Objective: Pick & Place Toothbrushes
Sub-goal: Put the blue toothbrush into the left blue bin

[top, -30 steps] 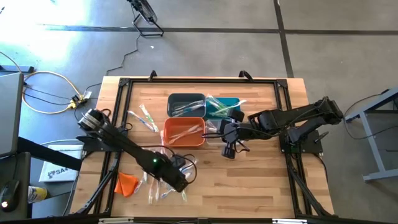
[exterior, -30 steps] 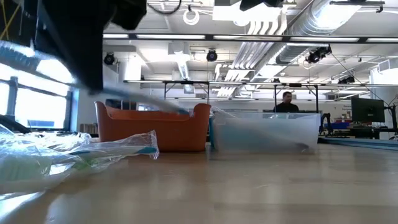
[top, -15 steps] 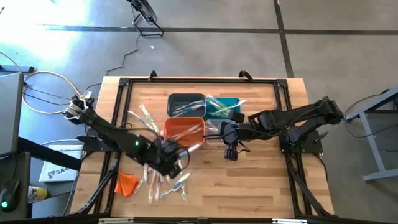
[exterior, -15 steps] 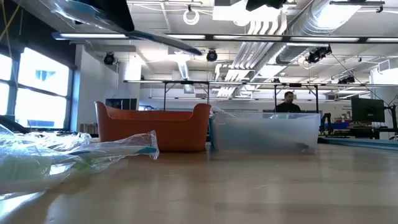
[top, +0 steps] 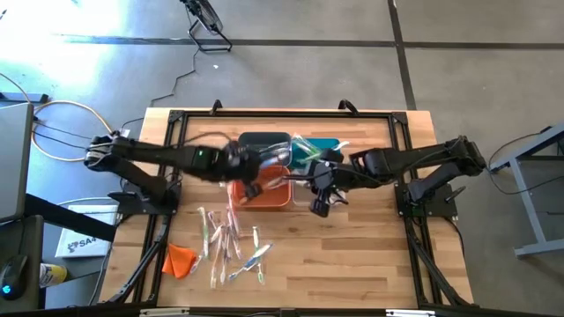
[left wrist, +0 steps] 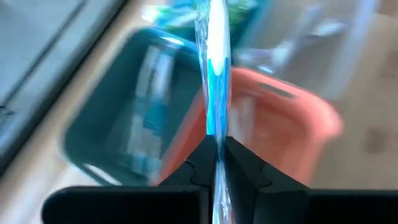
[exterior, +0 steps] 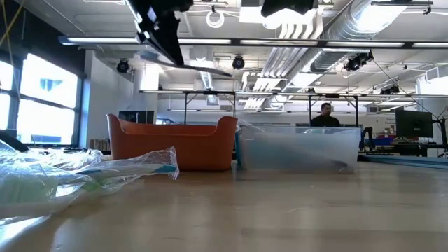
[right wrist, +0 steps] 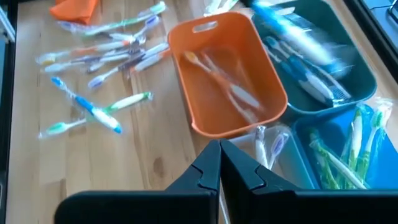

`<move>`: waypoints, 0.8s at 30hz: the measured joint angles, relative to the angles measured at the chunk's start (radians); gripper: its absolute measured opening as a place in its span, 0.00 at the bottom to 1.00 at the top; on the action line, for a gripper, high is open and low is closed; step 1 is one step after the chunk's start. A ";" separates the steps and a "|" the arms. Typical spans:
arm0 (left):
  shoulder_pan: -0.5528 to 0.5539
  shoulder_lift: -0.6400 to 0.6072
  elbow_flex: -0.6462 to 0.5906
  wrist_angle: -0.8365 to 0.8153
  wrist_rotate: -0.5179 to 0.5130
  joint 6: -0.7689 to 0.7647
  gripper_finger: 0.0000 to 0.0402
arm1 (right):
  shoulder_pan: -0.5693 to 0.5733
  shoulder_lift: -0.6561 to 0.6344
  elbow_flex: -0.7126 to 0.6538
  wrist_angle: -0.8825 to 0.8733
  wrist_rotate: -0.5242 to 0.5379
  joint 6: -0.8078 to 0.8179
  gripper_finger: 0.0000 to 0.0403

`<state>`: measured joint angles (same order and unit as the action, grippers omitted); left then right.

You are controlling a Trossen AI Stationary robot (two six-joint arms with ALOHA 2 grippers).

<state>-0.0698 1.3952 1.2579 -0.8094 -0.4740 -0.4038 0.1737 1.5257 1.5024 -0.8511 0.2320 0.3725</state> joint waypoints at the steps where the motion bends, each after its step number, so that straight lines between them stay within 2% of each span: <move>1: 0.034 0.000 0.000 0.009 0.000 0.035 0.05 | -0.007 0.000 0.000 0.007 -0.001 0.000 0.01; 6: 0.188 0.000 0.000 0.080 0.035 0.188 0.05 | -0.041 0.000 0.000 0.015 0.000 0.000 0.01; 13: 0.358 0.000 -0.083 0.356 0.261 0.330 0.01 | -0.082 0.000 0.000 0.014 0.000 0.000 0.00; 24: 0.433 0.000 -0.289 0.557 0.304 0.368 0.00 | -0.133 0.000 0.000 0.013 0.000 -0.002 0.01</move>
<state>0.3630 1.3952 0.9689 -0.2525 -0.1700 -0.0355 0.0407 1.5257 1.5024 -0.8385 0.2321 0.3704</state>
